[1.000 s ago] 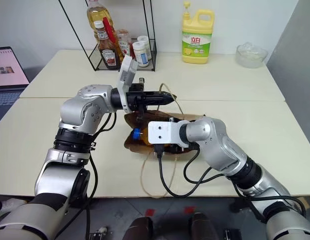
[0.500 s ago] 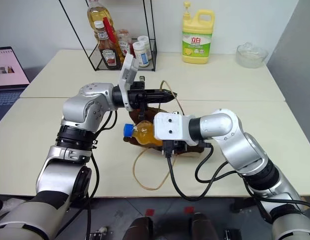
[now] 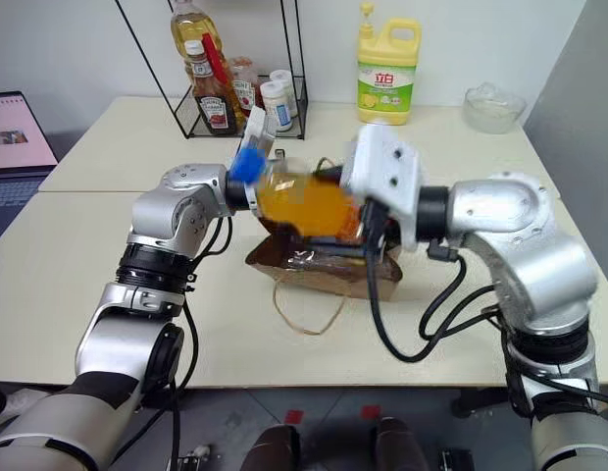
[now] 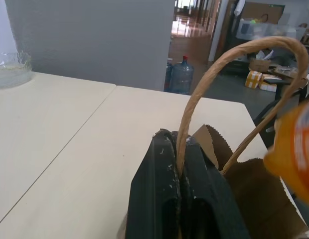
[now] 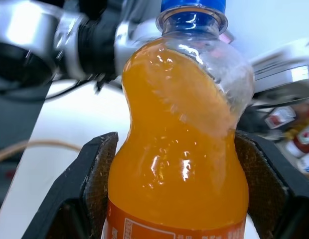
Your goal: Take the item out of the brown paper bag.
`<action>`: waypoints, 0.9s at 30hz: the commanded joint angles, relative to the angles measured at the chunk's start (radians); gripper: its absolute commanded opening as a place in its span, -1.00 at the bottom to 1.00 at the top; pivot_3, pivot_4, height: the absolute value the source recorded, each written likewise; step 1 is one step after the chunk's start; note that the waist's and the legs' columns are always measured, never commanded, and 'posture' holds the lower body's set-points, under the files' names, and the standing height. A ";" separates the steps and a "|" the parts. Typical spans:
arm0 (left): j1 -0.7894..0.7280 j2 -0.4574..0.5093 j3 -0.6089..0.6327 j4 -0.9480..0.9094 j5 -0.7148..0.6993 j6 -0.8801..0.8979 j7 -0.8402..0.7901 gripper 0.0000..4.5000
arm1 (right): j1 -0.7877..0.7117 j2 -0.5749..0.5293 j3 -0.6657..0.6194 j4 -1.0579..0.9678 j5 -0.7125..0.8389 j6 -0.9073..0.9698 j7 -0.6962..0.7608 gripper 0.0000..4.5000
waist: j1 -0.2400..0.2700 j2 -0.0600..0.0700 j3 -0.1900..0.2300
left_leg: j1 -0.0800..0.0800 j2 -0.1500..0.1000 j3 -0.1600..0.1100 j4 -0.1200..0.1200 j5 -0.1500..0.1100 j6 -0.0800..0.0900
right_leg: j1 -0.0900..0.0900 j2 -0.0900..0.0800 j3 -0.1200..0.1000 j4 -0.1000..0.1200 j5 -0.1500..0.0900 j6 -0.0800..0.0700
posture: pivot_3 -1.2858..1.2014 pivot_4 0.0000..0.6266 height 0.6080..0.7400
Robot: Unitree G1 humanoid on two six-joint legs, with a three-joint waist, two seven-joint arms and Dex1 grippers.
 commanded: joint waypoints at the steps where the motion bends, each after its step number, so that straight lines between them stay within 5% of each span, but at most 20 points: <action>1: -0.025 0.003 0.015 -0.025 0.001 -0.017 -0.007 -1.00 | -0.035 -0.104 -0.172 -0.044 0.053 0.058 -0.052 0.40 | 0.005 0.000 0.000 | 0.000 0.000 0.000 0.000 0.000 0.000 | 0.000 0.000 0.000 0.000 0.000 0.000 | 0.03 -0.52 1.00; 7: -0.021 0.007 0.017 -0.028 0.001 -0.015 -0.008 -1.00 | 0.167 -0.431 -0.277 -0.038 0.021 -0.009 0.035 0.40 | 0.021 0.000 0.000 | -0.004 0.000 0.000 0.000 0.000 0.000 | -0.003 0.000 0.000 -0.002 0.000 0.000 | 0.03 -0.52 1.00; 13: -0.028 0.003 0.016 -0.034 -0.002 -0.012 -0.008 -1.00 | 0.617 -0.626 -0.111 0.163 -0.340 -0.522 0.025 0.40 | 0.016 0.000 0.001 | -0.005 -0.001 0.002 0.001 0.000 0.000 | -0.004 -0.001 0.001 -0.002 0.000 0.000 | 0.03 -0.52 1.00; 16: -0.026 0.003 0.016 -0.046 -0.006 -0.005 -0.008 -1.00 | 0.675 -0.620 0.011 0.349 -0.486 -0.726 -0.038 0.40 | 0.009 0.000 0.001 | -0.005 -0.001 0.004 0.001 0.000 0.000 | -0.005 -0.001 0.002 -0.001 0.000 0.001 | 0.03 -0.52 1.00; 24: -0.014 0.007 0.016 -0.074 -0.008 0.008 -0.006 -1.00 | 0.660 -0.508 0.071 0.574 -0.489 -0.881 -0.028 0.40 | -0.008 0.000 0.001 | -0.004 0.000 0.004 0.001 0.002 -0.003 | -0.003 0.000 0.003 -0.001 0.000 0.000 | 0.03 -0.52 1.00; 27: -0.013 0.007 0.017 -0.079 -0.007 0.012 -0.003 -1.00 | 0.669 -0.491 0.048 0.583 -0.465 -0.865 -0.014 0.87 | -0.008 -0.001 0.001 | 0.003 0.000 0.004 0.001 0.002 -0.003 | 0.003 -0.001 0.003 -0.001 0.000 0.001 | 0.03 -0.52 1.00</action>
